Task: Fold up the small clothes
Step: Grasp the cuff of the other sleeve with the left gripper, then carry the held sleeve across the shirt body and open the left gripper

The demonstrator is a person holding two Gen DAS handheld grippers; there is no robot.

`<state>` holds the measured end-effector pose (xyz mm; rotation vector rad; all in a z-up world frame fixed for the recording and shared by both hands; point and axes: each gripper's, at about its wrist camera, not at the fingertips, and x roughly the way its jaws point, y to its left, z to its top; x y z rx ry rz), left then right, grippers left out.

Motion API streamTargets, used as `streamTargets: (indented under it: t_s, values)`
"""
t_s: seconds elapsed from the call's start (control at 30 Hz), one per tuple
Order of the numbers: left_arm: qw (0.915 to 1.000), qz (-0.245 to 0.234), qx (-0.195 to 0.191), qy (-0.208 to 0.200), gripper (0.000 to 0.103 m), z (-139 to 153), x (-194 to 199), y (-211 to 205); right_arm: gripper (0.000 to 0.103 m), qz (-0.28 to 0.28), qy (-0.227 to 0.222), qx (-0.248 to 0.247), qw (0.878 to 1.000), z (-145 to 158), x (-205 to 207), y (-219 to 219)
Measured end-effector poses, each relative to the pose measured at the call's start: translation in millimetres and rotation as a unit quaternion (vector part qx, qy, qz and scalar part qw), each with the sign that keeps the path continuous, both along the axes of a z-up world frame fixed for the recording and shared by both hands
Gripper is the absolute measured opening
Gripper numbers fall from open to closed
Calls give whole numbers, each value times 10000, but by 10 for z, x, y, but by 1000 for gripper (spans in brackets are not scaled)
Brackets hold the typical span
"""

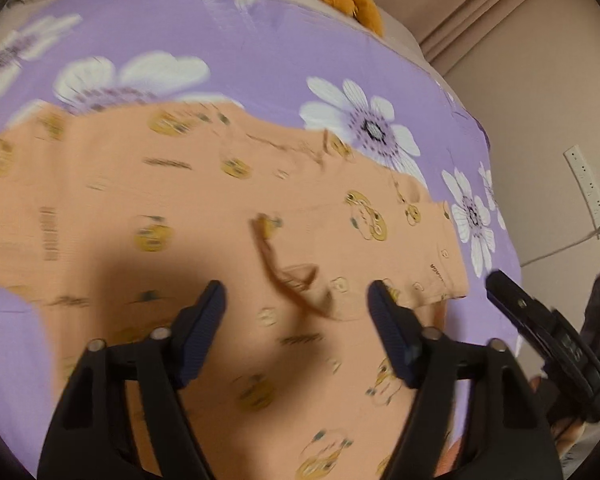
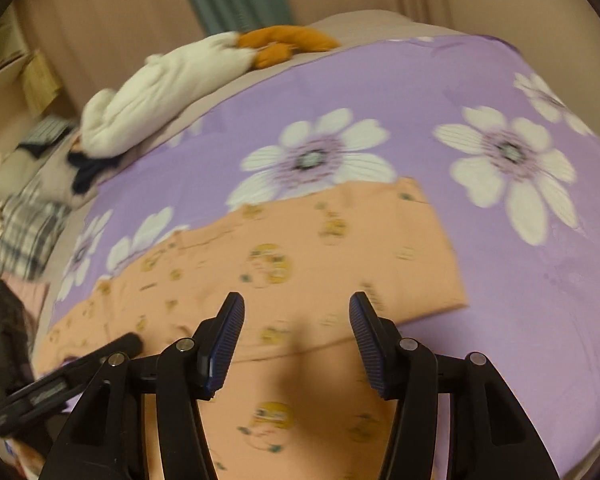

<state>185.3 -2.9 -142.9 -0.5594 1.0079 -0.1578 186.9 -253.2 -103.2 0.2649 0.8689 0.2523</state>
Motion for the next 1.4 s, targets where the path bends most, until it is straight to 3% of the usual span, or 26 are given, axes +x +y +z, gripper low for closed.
streamTargets:
  t_s: [0.07, 0.33, 0.5, 0.73, 0.9, 1.4]
  values:
    - [9999, -54, -102, 112, 60, -103, 93, -58, 54, -142, 5, 65, 9999, -26, -20, -99]
    - [9996, -105, 79, 253, 10, -262, 251, -148, 54, -462, 58, 184, 9987, -149, -74, -344]
    - [9991, -118, 394, 52, 7, -82, 236, -236, 54, -556, 103, 265, 9980, -199, -73, -420]
    - [9973, -212, 280, -649, 7, 567, 263, -301, 54, -646, 125, 245, 9975, -224, -84, -487]
    - [9921, -199, 671, -1043, 7, 963, 312, -291, 54, -695, 137, 253, 9972, -228, -87, -520]
    - [9873, 148, 924, -1281, 7, 1380, 242, 92, 54, -646, 208, 283, 9973, -263, -53, -505]
